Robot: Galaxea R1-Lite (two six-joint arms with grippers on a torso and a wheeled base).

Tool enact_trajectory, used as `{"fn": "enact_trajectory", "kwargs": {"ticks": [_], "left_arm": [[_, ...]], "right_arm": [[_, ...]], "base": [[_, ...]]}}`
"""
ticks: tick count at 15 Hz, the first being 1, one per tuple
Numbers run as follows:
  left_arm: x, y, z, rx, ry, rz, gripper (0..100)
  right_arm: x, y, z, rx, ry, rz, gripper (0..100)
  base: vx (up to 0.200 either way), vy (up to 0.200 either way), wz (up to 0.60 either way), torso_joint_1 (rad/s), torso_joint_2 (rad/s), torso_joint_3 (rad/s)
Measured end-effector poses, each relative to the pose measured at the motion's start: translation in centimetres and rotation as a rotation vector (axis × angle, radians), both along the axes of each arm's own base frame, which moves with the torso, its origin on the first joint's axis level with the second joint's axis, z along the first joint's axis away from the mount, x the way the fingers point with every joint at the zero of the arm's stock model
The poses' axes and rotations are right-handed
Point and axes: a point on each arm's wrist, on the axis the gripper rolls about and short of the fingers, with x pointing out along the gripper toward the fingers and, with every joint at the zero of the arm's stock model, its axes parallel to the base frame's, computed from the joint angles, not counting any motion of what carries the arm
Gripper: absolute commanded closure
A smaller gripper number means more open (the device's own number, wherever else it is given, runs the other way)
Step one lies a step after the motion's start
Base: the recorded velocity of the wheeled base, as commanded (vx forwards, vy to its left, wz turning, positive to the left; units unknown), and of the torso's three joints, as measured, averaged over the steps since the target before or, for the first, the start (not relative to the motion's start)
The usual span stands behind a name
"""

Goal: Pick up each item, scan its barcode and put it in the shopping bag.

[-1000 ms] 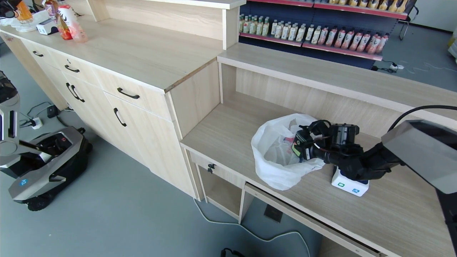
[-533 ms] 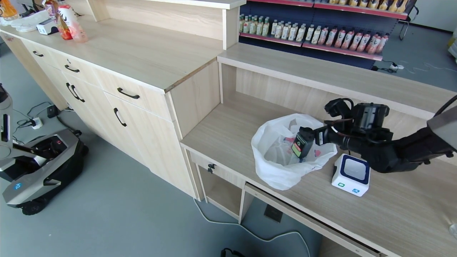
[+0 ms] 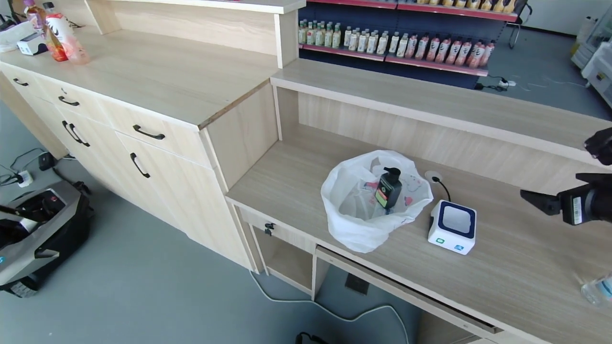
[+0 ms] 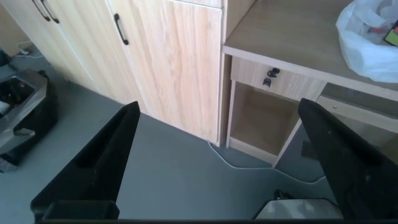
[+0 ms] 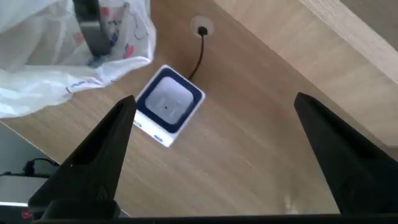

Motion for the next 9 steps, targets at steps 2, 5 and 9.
{"fn": "enact_trajectory", "kwargs": {"ticks": [2,5,9], "left_arm": [[0.0,0.0,0.0,0.000,0.000,0.000,0],[0.0,0.0,0.0,0.000,0.000,0.000,0],[0.0,0.0,0.0,0.000,-0.001,0.000,0]], "right_arm": [[-5.1,-1.2,0.1,-0.017,0.105,-0.224,0],[-10.5,-1.4,-0.7,0.020,0.214,-0.683,0],[-10.9,-2.3,-1.2,0.048,0.198,-0.868,0]], "base": [[0.000,0.000,-0.60,-0.005,0.00,0.005],[0.000,0.000,-0.40,0.003,0.00,0.006],[0.000,0.000,0.00,0.000,0.00,0.000]]}}
